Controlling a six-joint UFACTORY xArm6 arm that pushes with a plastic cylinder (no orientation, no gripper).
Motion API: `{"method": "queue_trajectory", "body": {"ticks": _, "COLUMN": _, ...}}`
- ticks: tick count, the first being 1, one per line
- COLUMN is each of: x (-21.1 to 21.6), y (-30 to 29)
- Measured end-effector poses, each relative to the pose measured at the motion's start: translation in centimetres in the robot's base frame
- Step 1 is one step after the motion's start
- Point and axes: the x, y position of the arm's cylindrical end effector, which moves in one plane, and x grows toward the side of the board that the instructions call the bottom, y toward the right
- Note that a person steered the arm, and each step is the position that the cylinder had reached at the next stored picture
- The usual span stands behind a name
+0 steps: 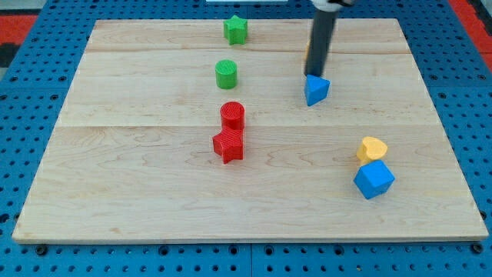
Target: Make a group of yellow blocks and blue blocks
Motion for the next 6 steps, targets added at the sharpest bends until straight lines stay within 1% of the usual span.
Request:
{"method": "queue_trajectory", "body": {"ticks": 1, "x": 0.3, "y": -3.4}}
{"method": "queue_trajectory", "body": {"ticks": 2, "x": 1.5, "y": -0.4}}
{"method": "queue_trajectory", "body": {"ticks": 3, "x": 4.9, "y": -1.9}}
{"method": "queue_trajectory", "body": {"ticks": 4, "x": 7.0, "y": -0.3}}
{"method": "queue_trajectory", "body": {"ticks": 5, "x": 3.8, "y": 0.9}}
{"method": "queue_trajectory", "body": {"ticks": 6, "x": -1.0, "y": 0.0}}
